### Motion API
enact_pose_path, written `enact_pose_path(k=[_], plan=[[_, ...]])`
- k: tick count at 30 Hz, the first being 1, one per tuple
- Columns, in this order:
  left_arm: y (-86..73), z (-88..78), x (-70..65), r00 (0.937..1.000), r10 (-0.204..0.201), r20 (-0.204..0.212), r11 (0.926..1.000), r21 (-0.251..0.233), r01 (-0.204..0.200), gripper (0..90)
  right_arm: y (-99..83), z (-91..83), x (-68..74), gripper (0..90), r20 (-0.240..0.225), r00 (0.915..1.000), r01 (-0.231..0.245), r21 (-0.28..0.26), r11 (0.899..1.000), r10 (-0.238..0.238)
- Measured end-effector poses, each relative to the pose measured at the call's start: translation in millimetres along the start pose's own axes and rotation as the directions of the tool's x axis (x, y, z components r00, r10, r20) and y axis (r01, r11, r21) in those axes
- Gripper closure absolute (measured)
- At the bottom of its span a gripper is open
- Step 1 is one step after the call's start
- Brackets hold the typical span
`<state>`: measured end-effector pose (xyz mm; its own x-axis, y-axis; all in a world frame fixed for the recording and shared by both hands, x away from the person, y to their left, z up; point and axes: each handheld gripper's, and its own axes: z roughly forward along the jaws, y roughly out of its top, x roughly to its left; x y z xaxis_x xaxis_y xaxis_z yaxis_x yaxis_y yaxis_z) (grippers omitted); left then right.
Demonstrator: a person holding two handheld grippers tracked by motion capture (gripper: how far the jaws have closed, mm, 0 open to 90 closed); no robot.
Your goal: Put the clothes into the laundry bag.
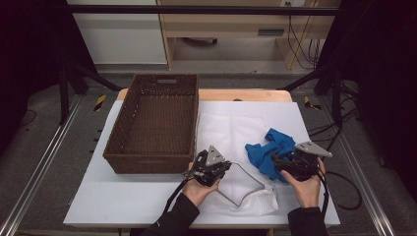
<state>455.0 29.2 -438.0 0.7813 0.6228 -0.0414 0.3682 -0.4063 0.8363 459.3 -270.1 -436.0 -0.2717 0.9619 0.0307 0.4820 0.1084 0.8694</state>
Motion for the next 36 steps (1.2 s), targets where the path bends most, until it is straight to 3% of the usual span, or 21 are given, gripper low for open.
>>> enact_pose_path(k=[3,9,11,18,20,24,28,30,32,36], plan=[[-0.9,0.0,0.0,1.0,0.002,-0.001,1.0,0.003,-0.002,88.8,-4.8,11.8,-1.5,5.2,-0.031,0.9995,0.004,0.038,0.999,-0.002],[-2.9,-0.8,-0.9,1.0,0.008,0.0,0.9999,0.007,-0.008,88.8,-14.3,30.5,-1.3,11.6,-0.023,0.9997,0.01,0.104,0.995,-0.008],[-2.9,-1.3,-0.8,1.0,0.007,0.001,1.0,0.006,-0.007,88.8,-16.8,34.0,-1.2,18.3,-0.018,0.9993,0.034,0.118,0.992,-0.032],[-2.8,-1.1,-1.7,1.0,0.006,0.001,1.0,0.002,-0.006,88.8,-22.8,39.3,-0.2,56.8,0.007,0.9957,0.09,0.155,0.984,-0.092],[-2.9,-0.8,-2.3,1.0,0.006,0.002,1.0,0.002,-0.006,88.8,-22.5,39.5,-1.1,65.9,0.014,0.9959,0.086,0.157,0.984,-0.09],[-2.4,-1.5,-2.1,1.0,0.005,0.001,1.0,0.001,-0.005,88.8,-20.4,36.3,-4.5,71.1,0.015,0.999,0.039,0.165,0.985,-0.042],[-1.2,-1.5,-1.2,1.0,0.007,0.001,1.0,0.002,-0.007,88.8,-13.6,19.4,-4.2,71.9,0.006,0.999,0.045,0.08,0.996,-0.045],[-0.4,-1.5,-1.1,1.0,0.005,0.0,1.0,0.003,-0.005,88.8,-8.3,6.2,-5.5,72.0,-0.033,0.9991,0.029,0.02,0.999,-0.029],[0.6,-1.3,-1.4,1.0,0.006,-0.004,1.0,0.002,-0.006,88.8,-3.1,-5.9,-5.9,72.0,-0.068,0.9974,0.023,-0.013,1.0,-0.024],[2.9,-0.2,-1.6,1.0,0.001,-0.009,1.0,0.005,-0.001,88.9,7.9,-33.4,-4.4,72.0,-0.127,0.9886,0.066,-0.111,0.992,-0.08]])
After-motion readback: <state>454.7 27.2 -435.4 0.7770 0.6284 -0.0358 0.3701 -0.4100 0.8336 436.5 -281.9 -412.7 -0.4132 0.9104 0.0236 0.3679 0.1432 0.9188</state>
